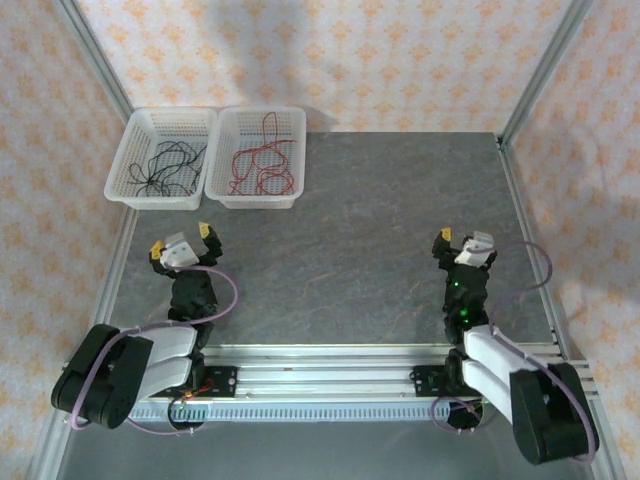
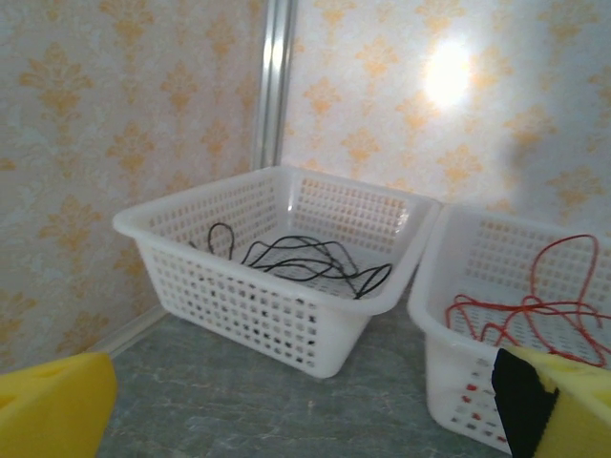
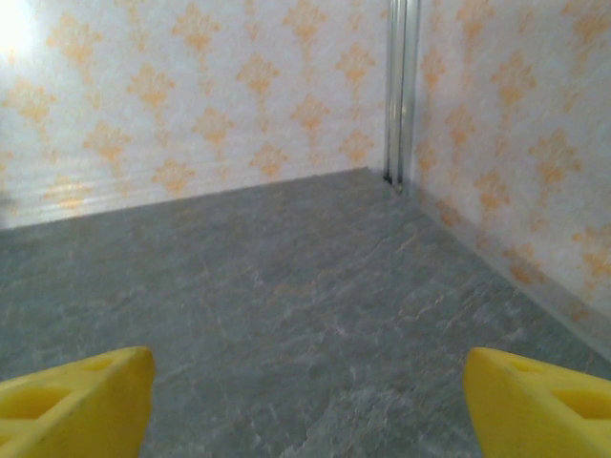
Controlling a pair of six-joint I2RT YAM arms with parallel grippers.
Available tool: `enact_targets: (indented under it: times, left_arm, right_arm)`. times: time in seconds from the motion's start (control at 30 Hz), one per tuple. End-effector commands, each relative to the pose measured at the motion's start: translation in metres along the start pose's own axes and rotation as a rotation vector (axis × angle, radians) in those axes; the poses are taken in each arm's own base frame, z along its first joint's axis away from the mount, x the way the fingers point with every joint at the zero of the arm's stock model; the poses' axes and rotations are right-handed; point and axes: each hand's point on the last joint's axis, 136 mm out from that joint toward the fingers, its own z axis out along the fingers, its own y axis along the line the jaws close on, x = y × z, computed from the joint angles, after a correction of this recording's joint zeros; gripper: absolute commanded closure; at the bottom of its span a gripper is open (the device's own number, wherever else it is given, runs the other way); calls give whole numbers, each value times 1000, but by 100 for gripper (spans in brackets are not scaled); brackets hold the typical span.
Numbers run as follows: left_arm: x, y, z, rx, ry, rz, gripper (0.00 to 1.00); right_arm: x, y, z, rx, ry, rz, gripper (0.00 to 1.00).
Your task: Untangle the cables
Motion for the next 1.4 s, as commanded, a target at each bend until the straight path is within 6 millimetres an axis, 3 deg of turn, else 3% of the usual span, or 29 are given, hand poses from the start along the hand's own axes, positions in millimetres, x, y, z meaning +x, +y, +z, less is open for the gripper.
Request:
enact_targets:
  times: [0.0,0.1,0.23,0.37,0.4,0.47,0.53,0.7,0.93,1.37]
  left_arm:
    - [6,7,4,-13,-1,-34,0]
    - [5,7,9,-14,-27,-21,0]
    - [11,3,20,26,-40,-17,0]
    - [37,-14,39,114,89,11,0]
    - [36,-14,46,112,68,2,0]
    - [55,-14,58,90,183,18,0]
    - [43,-18,58,111,119,9,0]
    - [50,-17,57,104,146,28,1]
    - [56,-45,57,256,183,78,1]
    - [59,-46,60,276,204,65,1]
  right_arm:
    - [-23,6,2,-74,-121,97,17]
    - [-11,3,14,-71,-94,132,17]
    - [10,14,34,-119,-32,116,17]
    - [35,34,72,-158,139,54,16]
    - [31,30,72,-156,113,76,11]
    - [32,28,70,-151,118,78,9]
    - [31,28,70,-152,111,79,0]
    - [31,28,69,-151,112,77,0]
    - [31,28,69,-152,111,78,0]
    - [31,28,69,-151,111,78,0]
